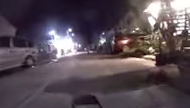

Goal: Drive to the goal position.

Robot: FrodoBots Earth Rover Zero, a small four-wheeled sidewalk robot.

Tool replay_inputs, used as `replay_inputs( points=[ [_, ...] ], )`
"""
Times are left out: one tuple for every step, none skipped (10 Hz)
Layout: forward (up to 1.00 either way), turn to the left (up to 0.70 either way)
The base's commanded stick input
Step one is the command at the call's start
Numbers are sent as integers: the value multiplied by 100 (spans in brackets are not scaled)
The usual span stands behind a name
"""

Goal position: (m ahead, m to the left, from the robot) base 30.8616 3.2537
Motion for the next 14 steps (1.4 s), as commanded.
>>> replay_inputs(
  points=[
    [100, 0],
    [100, 0],
    [100, -29],
    [100, -40],
    [100, -18],
    [100, 0],
    [100, 0],
    [100, 0],
    [100, 0],
    [100, 0],
    [100, 0],
    [100, 0],
    [100, 0],
    [100, 0]
  ],
)
